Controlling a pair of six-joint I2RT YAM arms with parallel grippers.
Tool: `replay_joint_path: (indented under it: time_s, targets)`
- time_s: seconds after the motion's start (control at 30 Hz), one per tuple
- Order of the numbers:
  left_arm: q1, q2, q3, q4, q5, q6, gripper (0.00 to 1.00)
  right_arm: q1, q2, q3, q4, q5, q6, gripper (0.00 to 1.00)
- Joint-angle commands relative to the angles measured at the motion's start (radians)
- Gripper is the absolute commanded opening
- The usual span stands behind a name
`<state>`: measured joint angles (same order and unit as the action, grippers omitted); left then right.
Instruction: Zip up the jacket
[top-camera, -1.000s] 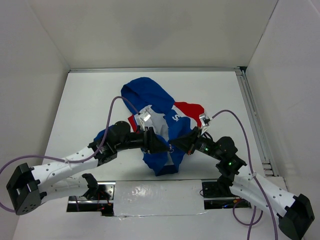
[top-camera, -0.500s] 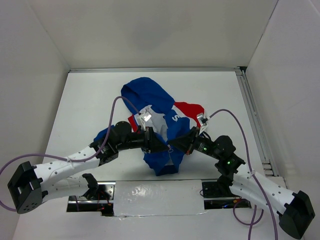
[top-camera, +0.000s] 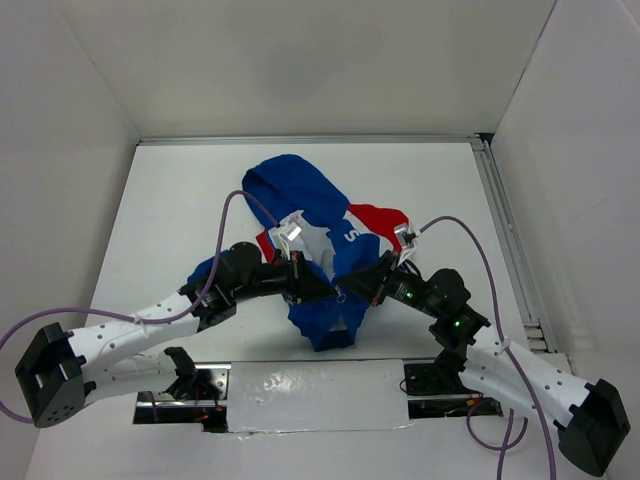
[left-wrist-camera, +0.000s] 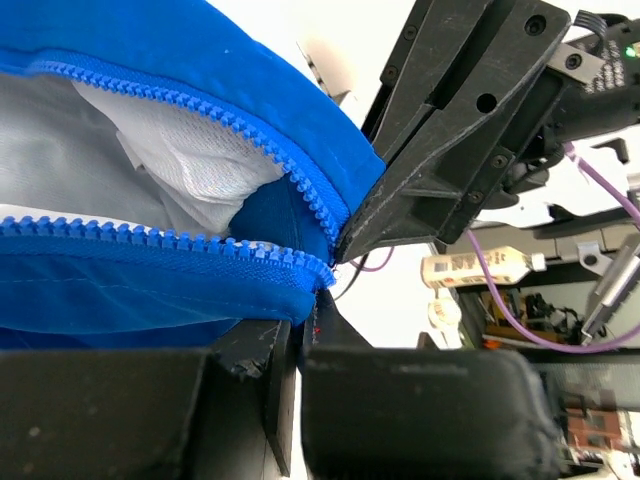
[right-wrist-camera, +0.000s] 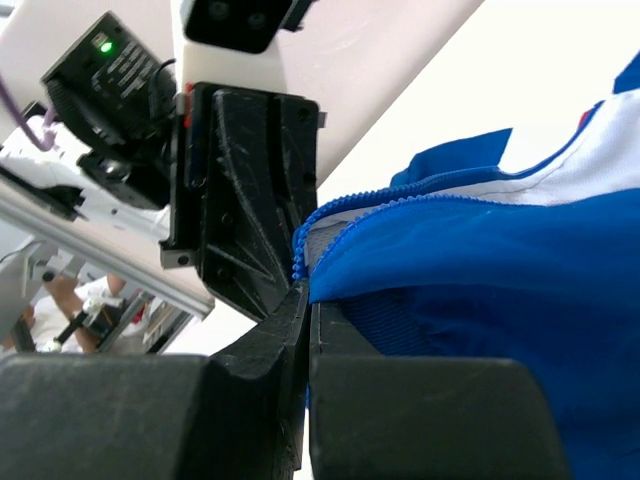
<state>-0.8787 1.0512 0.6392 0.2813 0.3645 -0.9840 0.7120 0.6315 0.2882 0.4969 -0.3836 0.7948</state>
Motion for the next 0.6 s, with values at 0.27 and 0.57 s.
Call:
replay_joint_path:
  time_s: [0.27,0.57]
  targets:
    - [-0.081,0.066,-0.042,-0.001,0.07,-0.019,0.0,0.007,0.074,0.17,-0.006,0.226,0.066,0.0]
    - [-0.134,0.069,-0.003,-0.144,-0.041,-0.061,0.0,0.004,0.083,0.23,-0.213,0.212,0.011,0.11]
